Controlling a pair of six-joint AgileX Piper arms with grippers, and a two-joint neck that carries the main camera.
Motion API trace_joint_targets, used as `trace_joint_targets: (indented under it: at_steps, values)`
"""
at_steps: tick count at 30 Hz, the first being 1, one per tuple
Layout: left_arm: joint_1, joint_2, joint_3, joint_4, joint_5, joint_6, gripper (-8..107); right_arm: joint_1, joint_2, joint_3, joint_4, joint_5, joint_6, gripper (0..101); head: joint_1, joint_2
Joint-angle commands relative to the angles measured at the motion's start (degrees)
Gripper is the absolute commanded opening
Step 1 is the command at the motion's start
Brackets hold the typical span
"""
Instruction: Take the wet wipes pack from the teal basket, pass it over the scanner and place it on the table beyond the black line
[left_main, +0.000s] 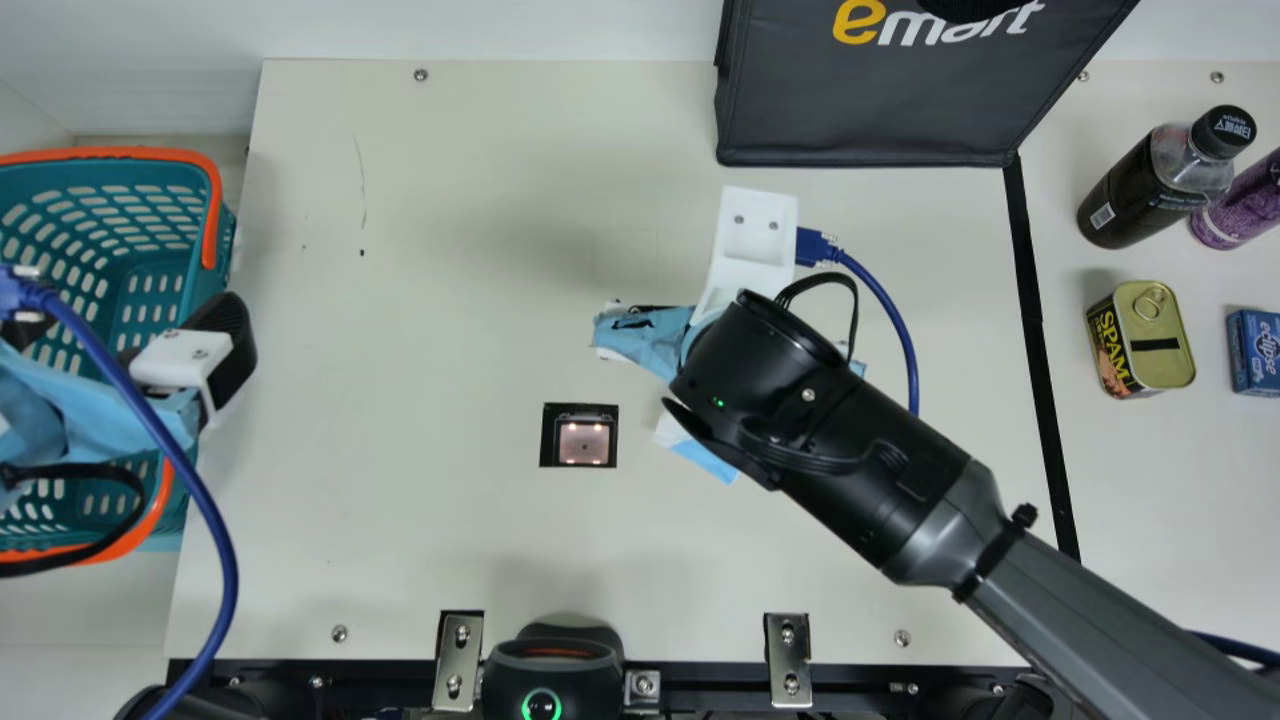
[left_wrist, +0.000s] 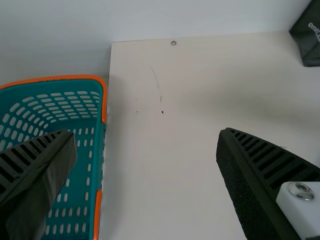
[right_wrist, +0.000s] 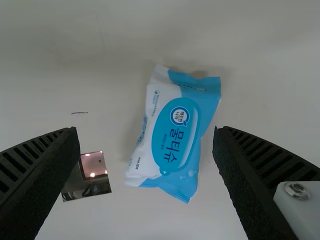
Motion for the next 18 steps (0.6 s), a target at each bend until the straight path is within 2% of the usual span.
trace_joint_targets:
  at_steps: [1, 8, 18]
  values:
    - [0.0, 0.0, 0.0, 0.0, 0.0, 0.0, 90, -0.5, 0.0, 1.1, 0.3, -0.9, 2.3, 95, -1.7, 0.0]
    - [0.0, 0.0, 0.0, 0.0, 0.0, 0.0, 90, -2.8, 0.2, 5.6, 2.1, -5.1, 5.3, 95, -1.7, 0.0]
    - [0.0, 0.0, 0.0, 0.0, 0.0, 0.0, 90, -5.6, 2.3, 10.4, 5.1, -11.7, 5.7, 95, -1.7, 0.0]
